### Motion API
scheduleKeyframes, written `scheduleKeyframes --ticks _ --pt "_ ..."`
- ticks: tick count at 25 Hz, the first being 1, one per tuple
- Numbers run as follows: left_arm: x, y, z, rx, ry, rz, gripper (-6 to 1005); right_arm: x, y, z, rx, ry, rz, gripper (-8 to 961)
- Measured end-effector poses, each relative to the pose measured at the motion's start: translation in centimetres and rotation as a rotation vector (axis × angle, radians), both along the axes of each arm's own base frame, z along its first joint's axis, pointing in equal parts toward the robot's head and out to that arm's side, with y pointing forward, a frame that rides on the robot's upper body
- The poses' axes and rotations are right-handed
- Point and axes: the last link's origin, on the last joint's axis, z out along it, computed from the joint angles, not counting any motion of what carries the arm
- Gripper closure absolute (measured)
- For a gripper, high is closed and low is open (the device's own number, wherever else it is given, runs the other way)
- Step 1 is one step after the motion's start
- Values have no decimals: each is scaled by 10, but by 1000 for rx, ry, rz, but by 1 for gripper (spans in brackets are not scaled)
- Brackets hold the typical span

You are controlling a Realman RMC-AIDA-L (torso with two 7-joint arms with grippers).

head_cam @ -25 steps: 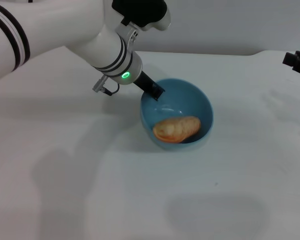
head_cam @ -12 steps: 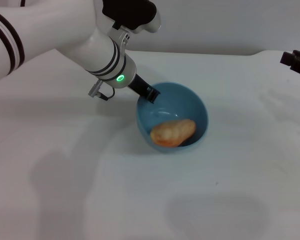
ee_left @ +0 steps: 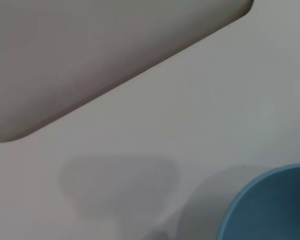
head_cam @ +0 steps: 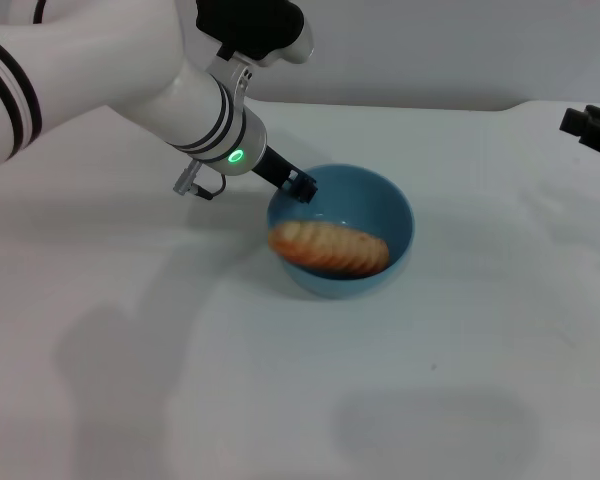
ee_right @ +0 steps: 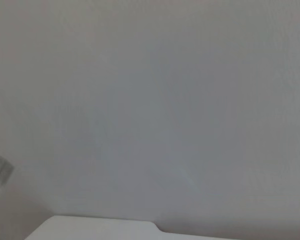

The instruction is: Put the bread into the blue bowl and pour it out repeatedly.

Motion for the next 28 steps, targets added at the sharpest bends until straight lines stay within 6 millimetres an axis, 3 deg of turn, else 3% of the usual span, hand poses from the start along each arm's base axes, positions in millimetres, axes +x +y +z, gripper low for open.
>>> scheduleKeyframes --ticks 7,18,23,28 --pt "5 2 1 12 -12 -17 666 2 0 -1 2 1 -5 559" --pt "28 24 23 239 -135 -180 660 11 2 -5 41 -68 4 558" --pt "22 30 39 446 -216 -249 658 16 1 -11 180 -121 98 558" --pt "7 22 43 604 -277 -299 656 23 -3 -20 290 -154 143 559"
